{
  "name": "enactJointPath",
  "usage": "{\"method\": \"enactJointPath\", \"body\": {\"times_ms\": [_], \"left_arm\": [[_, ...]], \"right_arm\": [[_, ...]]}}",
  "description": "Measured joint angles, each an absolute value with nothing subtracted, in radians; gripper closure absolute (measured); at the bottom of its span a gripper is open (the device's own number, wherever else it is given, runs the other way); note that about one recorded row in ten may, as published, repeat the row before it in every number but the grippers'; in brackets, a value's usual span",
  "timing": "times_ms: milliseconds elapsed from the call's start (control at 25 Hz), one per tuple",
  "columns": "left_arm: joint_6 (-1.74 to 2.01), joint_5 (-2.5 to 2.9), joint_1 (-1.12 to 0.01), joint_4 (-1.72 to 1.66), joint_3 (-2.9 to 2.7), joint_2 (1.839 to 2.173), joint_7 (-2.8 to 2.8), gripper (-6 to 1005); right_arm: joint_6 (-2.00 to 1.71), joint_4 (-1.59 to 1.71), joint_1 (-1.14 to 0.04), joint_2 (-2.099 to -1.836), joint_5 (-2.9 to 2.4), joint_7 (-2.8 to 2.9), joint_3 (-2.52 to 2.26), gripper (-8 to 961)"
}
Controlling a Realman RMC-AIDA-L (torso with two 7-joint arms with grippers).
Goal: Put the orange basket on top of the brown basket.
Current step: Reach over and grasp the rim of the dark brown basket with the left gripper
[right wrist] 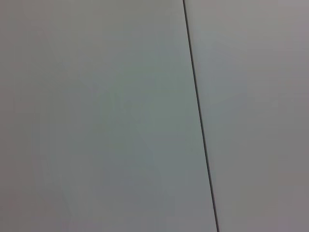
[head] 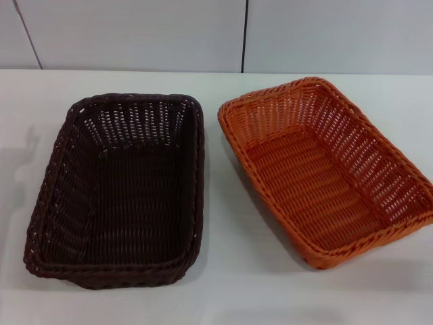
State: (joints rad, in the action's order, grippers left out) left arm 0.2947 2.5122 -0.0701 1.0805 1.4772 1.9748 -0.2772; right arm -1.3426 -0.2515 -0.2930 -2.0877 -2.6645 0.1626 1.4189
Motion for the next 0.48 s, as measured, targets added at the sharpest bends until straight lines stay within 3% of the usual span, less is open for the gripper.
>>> {"method": "enactJointPath", "body": {"times_ms": [160, 240, 480], "left_arm": [[-0.138, 2.556, -0.038, 1.37, 1.652, 2.038, -0.371, 198], [-0.373, 2.554, -0.052, 1.465, 1.722, 2.052, -0.393, 199], [-0.829, 2.552, -0.128, 1.607, 1.805, 2.056, -0.4, 199]], "right_arm": [[-1.342, -0.247, -0.29, -2.088, -2.665, 0.163, 1.419, 230], [-1.342, -0.243, -0.29, -2.088, -2.665, 0.163, 1.419, 230], [-1.34, -0.235, -0.295, -2.088, -2.664, 0.163, 1.419, 231]]}}
